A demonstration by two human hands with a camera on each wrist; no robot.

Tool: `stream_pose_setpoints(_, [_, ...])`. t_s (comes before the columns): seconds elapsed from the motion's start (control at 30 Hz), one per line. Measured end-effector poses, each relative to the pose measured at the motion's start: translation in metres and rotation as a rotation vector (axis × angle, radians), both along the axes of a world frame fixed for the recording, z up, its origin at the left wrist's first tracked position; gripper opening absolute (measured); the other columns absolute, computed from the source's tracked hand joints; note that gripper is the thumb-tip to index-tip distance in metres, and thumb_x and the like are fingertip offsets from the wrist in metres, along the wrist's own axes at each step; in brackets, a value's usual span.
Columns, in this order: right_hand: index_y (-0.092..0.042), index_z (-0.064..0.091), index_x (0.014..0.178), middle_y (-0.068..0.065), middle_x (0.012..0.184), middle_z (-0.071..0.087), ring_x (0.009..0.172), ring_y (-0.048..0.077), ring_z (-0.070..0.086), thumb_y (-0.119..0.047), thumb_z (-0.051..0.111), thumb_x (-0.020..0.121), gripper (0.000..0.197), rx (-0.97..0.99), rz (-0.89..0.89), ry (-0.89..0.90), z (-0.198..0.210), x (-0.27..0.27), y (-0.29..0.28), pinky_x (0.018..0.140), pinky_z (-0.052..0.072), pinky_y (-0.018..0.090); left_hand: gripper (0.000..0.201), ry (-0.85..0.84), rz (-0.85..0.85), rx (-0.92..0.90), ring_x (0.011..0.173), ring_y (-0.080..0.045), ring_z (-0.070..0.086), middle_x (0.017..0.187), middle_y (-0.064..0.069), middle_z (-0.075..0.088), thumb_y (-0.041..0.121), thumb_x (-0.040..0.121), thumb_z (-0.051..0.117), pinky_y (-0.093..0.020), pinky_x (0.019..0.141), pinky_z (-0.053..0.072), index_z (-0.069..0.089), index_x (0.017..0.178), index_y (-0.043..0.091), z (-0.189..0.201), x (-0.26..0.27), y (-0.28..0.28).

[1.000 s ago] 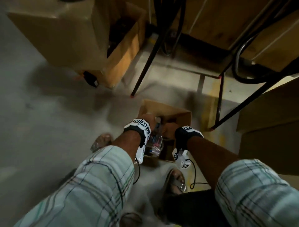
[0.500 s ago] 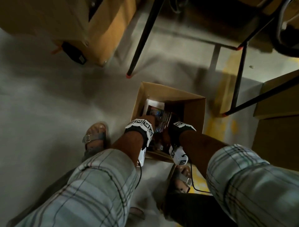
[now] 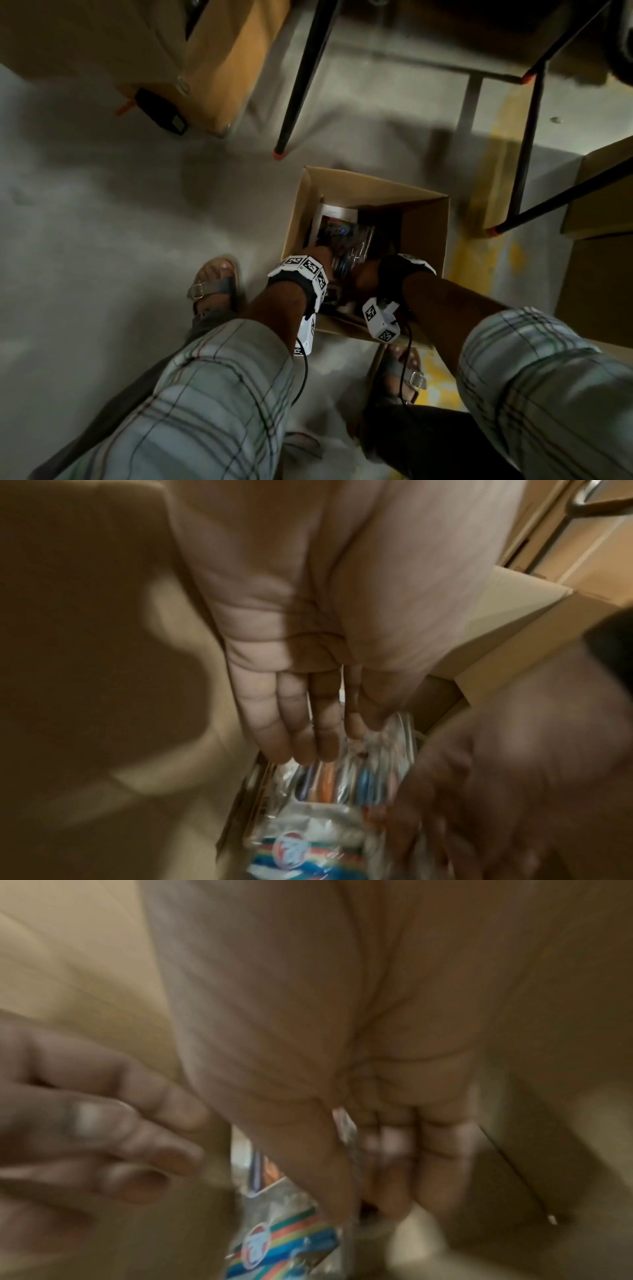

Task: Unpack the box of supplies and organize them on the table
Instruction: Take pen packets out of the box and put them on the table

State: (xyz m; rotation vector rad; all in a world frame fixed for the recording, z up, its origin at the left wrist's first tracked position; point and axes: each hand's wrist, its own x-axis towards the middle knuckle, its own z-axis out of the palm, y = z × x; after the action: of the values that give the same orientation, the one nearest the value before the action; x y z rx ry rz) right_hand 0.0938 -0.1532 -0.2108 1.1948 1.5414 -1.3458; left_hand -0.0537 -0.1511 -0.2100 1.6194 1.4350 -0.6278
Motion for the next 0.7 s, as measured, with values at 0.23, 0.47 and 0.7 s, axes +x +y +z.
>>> stream_pose_setpoints(0.23, [-0.009,0.06,0.114,0.01,0.116,0.064,0.102,0.026,0.062,-0.014,0.075,0.077,0.04,0.253,-0.192,0.044,0.022,-0.003,0.012,0.079,0.053,0.031,0.034,-0.031,-0.045,0.131,0.114,-0.035,0.059,0.127,-0.017,0.059,0.021,0.093,0.052,-0.04,0.092,0.05,0.055,0.124,0.01,0.032,0.009,0.002])
stream_pose_setpoints(0.47, [-0.018,0.06,0.082,0.007,0.104,0.064,0.098,0.026,0.059,-0.02,0.057,0.085,0.005,0.62,-0.416,0.171,0.054,0.017,0.032,0.081,0.044,0.028,0.069,0.101,-0.019,0.28,0.129,-0.04,0.037,0.145,-0.015,0.032,0.026,0.088,0.059,-0.051,0.101,0.041,0.023,0.148,0.022,0.047,0.017,0.004])
stream_pose_setpoints(0.7, [-0.028,0.041,0.076,0.008,0.102,0.053,0.086,0.027,0.052,-0.008,0.057,0.079,0.026,0.799,-0.312,0.252,0.086,0.033,0.044,0.071,0.032,0.025,0.031,0.058,-0.035,0.383,0.11,-0.033,0.062,0.12,-0.012,0.063,0.017,0.097,0.041,-0.042,0.089,0.051,0.061,0.12,0.015,0.078,0.018,0.033])
